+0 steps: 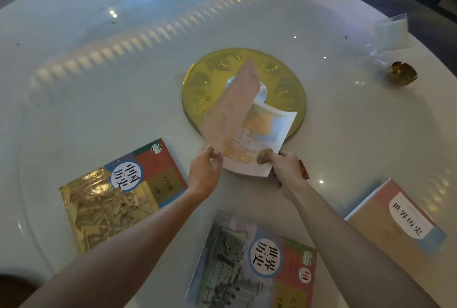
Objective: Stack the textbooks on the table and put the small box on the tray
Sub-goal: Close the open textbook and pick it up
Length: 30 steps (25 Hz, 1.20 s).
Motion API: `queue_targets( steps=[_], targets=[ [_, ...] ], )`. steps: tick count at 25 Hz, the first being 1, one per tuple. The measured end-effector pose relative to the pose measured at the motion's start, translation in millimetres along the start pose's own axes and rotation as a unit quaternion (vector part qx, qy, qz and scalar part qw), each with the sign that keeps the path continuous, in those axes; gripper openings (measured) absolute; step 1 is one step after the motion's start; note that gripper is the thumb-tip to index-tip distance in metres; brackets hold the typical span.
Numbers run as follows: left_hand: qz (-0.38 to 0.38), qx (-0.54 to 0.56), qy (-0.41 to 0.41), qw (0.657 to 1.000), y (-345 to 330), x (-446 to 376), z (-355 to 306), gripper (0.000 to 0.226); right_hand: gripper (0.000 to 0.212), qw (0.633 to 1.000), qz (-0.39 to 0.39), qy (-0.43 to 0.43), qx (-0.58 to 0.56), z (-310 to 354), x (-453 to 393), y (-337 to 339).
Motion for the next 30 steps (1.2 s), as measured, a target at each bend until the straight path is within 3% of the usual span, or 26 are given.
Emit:
queue_targets(
  steps=[4, 8, 12, 14, 18, 21, 25, 30],
  targets=[
    [0.035, -0.084, -0.083, 0.992, -11, 14, 14, 0.027, 0.031, 0.995, 0.028, -0.003, -0.093, -14, -6, -12],
    [0.081, -0.074, -0.052, 0.993, -12, 36, 17, 0.027, 0.058, 0.976, 0.06, -0.035, -0.205, -24, 6, -15],
    [0.098, -0.051, -0.021, 0.994, 4, 58, 7, 0.027, 0.023, 0.989, 0.054, -0.028, -0.135, -24, 23, -11],
    [0.077, 0.008, 0.012, 0.997, 15, 72, 0, 0.041, 0.025, 0.99, 0.062, -0.025, -0.128, -22, 39, -6],
    [0.054, 0.152, 0.186, 0.969, 35, 88, -1, 0.079, 0.029, 0.988, 0.077, -0.012, -0.134, -27, 80, 8],
    [0.087, 0.182, 0.206, 0.958, 43, 110, 4, 0.051, 0.026, 0.987, 0.086, -0.007, -0.132, -41, 116, 14],
    [0.076, 0.224, 0.206, 0.95, 51, 158, 19, 0.014, 0.025, 0.992, 0.09, -0.022, -0.089, -78, 163, 10],
    [0.065, 0.209, 0.23, 0.948, 62, 220, 59, 0.012, 0.02, 0.996, 0.08, -0.032, 0.006, -127, 206, -5]
  ],
)
Point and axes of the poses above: each hand's wrist, its own x-axis away from the middle knuckle, its own y-axis out of the back of the hand, z = x × y, the point moved 1 cm from there along -x, towards the middle knuckle, and after that the axes turned 5 degrees about z, right-handed, at the moved point
